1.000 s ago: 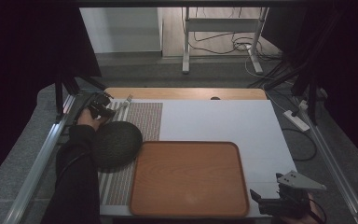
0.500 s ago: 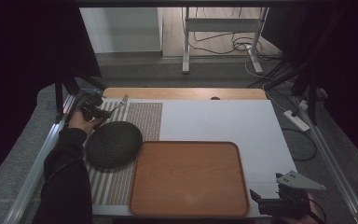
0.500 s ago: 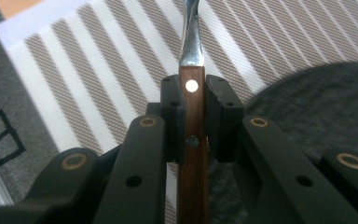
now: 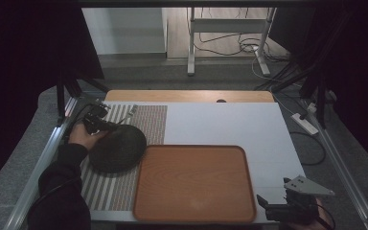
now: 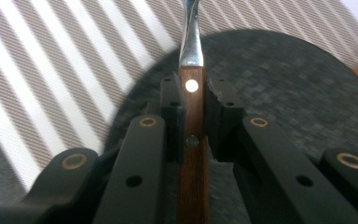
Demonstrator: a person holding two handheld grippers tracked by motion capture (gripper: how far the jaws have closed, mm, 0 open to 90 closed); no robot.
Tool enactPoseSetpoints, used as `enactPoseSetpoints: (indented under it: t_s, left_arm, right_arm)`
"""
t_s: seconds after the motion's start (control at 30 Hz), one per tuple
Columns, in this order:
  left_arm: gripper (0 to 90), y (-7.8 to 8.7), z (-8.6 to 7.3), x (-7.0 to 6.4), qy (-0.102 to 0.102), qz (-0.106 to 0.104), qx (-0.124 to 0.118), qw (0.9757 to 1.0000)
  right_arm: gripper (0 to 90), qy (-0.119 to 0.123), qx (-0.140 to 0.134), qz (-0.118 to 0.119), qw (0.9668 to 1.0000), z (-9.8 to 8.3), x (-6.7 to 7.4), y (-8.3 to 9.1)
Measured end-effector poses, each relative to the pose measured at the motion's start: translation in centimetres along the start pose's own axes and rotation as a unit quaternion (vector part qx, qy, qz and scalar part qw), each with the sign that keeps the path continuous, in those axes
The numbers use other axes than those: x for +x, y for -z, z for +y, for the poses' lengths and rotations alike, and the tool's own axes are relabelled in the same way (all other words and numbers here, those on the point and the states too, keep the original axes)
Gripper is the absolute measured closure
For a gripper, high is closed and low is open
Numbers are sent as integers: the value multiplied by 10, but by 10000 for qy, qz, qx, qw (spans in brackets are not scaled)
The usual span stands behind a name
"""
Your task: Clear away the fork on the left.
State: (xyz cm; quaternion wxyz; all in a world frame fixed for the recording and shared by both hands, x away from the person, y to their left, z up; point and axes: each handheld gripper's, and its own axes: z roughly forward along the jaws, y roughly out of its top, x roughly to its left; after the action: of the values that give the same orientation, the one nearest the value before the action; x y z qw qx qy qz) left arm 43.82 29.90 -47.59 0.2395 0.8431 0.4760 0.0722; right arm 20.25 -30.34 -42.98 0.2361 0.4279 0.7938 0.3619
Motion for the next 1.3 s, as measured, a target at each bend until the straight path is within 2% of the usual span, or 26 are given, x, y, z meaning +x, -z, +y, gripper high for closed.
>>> enactPoseSetpoints:
  t_s: [0.13, 0.47, 0.63, 0.77, 0.9, 1.07, 1.3]
  left_arm:
    - [777, 8, -7, -16, -53, -37, -41, 10000]
    - [776, 20, -23, -62, -219, -338, -235, 9989]
    - [776, 23, -29, -86, -350, -347, -229, 9985]
    - [776, 23, -34, -102, -339, -405, -220, 9984]
    - [776, 22, -35, -120, -417, -410, -162, 9982]
    - [776, 17, -35, -142, -438, -535, -81, 9976]
    - [776, 4, -36, -181, -531, -654, 73, 9964]
  right_arm:
    - [0, 4, 3, -7, 10000, 0, 0, 0]
    - [0, 26, -1, -5, 10000, 0, 1, 0]
    - [0, 46, -16, -1, 10000, 0, 1, 0]
    - [0, 75, -20, 6, 10000, 0, 2, 1]
    - [0, 98, -12, 21, 9999, 0, 2, 0]
    - [0, 137, -5, 31, 9999, 0, 3, 0]
    - [0, 161, 0, 24, 9999, 0, 3, 0]
